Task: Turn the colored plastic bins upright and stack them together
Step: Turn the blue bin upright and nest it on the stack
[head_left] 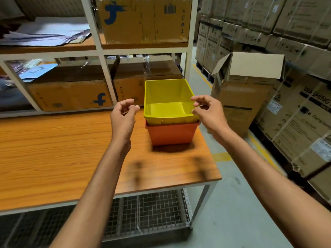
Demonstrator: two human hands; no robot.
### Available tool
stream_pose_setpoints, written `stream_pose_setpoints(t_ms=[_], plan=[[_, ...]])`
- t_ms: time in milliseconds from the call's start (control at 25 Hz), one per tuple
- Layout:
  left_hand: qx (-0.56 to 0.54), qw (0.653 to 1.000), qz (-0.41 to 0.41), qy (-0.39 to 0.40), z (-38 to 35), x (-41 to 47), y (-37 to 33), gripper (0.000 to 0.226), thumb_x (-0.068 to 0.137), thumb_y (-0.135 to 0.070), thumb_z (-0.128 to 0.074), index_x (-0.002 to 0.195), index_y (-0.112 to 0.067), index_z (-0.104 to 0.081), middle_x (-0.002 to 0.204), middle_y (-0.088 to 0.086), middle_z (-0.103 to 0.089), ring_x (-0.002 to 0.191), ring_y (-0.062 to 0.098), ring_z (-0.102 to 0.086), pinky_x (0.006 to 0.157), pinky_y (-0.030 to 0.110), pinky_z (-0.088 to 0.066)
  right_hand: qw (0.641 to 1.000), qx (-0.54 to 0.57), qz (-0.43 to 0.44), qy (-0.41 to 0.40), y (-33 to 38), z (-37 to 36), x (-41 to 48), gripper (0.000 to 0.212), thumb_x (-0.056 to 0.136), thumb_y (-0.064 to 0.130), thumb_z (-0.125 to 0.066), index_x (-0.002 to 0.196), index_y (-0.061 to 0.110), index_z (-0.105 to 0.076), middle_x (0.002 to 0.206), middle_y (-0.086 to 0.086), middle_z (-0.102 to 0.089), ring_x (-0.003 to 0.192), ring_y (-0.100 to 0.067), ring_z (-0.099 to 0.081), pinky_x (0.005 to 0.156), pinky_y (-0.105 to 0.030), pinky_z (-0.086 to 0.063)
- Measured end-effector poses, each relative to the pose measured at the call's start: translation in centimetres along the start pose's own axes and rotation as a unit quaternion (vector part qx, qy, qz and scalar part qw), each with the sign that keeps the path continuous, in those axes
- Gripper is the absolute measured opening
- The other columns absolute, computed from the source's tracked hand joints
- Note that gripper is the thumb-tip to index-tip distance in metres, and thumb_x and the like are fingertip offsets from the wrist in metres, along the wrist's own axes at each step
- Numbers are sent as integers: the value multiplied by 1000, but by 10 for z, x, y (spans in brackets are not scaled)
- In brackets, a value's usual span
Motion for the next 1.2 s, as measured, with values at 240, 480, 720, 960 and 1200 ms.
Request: stream_pose_setpoints(t_ms=[240,480,720,960,1200], plan=[[25,999,5,-28,48,-108,9,23,95,-24,-68,118,-28,-67,114,-3,-68,107,10,-63,92,34,-53,996,26,-1,81,13,-16,-96,31,86,-5,-68,112,11,-73,90,1,-65,81,-7,-60,75,-19,-53],[107,993,30,-34,110,-219,42,28,94,-13,-69,120,-25,-66,107,-5,-65,85,2,-59,77,7,-48,981,-4,-9,193,-9,-53,-202,31,88,5,-69,113,21,-73,99,3,-69,85,-5,-62,80,-30,-57],[215,973,42,-69,205,-292,73,30,90,-16,-71,115,-32,-66,108,-5,-64,85,2,-60,84,19,-48,952,-61,2,302,-4,-113,-297,34,91,17,-70,120,35,-66,106,13,-68,94,-4,-65,77,-18,-53],[340,933,14,-121,337,-325,69,37,91,-21,-69,124,-35,-61,112,-16,-56,100,2,-59,78,22,-50,936,-106,77,327,28,-220,-384,40,91,20,-70,127,35,-64,111,21,-63,102,4,-59,88,-17,-47],[358,914,16,-193,496,-322,47,39,89,-29,-71,124,-42,-57,112,-21,-57,100,0,-59,72,16,-42,934,-32,71,348,78,-364,-448,53,90,11,-71,135,34,-58,106,15,-62,93,-8,-61,80,-23,-52]])
Point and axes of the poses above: each hand's wrist, its own x-axis towards the middle knuckle, its own z-axis out of the back of the hand, y = z × x, the point moved 5 cm from there along x, towards the middle knuckle
